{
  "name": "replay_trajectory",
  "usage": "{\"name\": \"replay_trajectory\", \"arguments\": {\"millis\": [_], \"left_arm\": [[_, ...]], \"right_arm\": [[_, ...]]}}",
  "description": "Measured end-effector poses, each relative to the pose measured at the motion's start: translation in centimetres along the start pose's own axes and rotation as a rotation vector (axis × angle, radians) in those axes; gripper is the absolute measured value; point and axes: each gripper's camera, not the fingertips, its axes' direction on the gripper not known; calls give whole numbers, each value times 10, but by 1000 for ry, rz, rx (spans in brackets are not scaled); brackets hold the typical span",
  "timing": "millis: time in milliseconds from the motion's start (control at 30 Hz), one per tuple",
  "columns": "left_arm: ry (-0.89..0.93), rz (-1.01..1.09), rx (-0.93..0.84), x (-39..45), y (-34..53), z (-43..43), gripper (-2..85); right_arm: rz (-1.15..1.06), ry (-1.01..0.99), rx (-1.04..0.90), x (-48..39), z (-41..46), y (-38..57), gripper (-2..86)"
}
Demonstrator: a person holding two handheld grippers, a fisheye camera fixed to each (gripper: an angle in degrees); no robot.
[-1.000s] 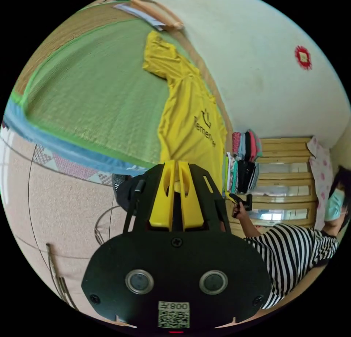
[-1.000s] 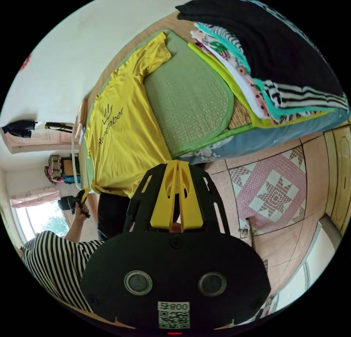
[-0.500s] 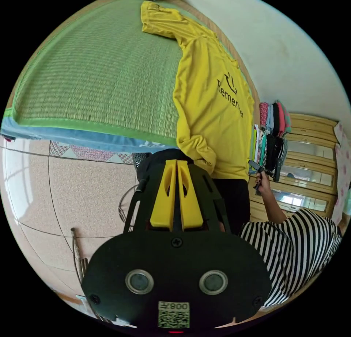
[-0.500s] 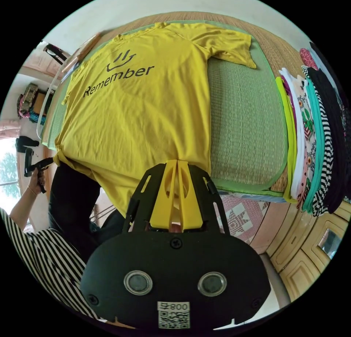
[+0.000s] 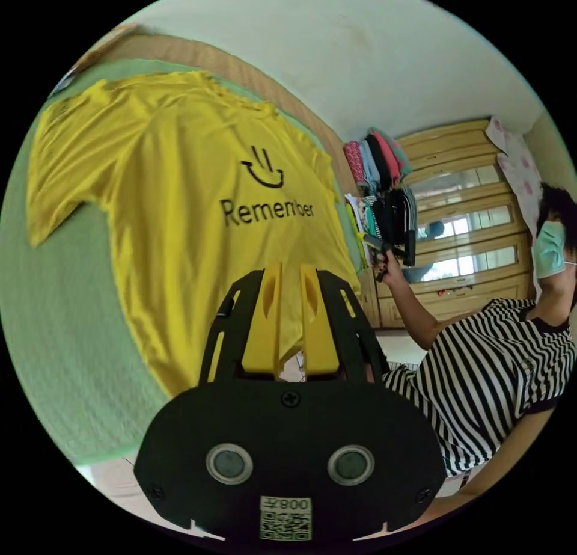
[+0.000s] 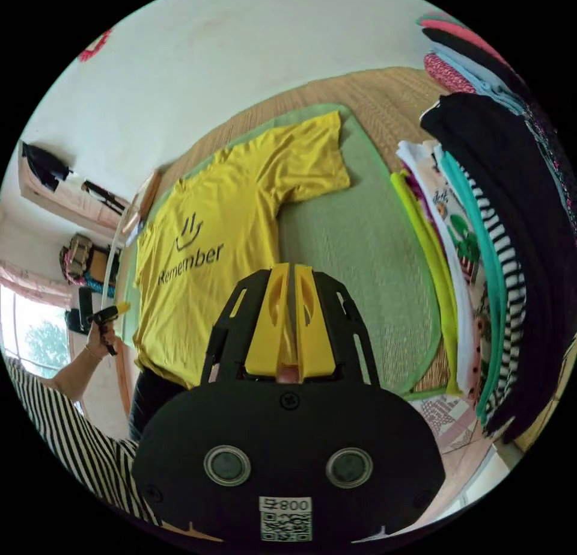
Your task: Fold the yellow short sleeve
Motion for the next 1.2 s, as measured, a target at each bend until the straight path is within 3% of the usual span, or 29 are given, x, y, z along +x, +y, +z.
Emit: {"name": "replay_trajectory", "arguments": {"millis": [100, 367, 900, 1133, 1200], "left_arm": [[38, 97, -48, 34, -53, 31, 68], [65, 320, -171, 129, -169, 112, 78], [-150, 638, -295, 337, -357, 239, 99], [-174, 616, -300, 410, -424, 290, 102], [-262, 642, -346, 434, -434, 308, 99]], "right_arm": [[19, 25, 104, 5, 7, -32, 55], [48, 133, 135, 13, 51, -70, 66], [25, 165, 142, 4, 80, -82, 52], [50, 99, 146, 16, 84, -94, 39], [47, 98, 144, 17, 87, -100, 37]]}}
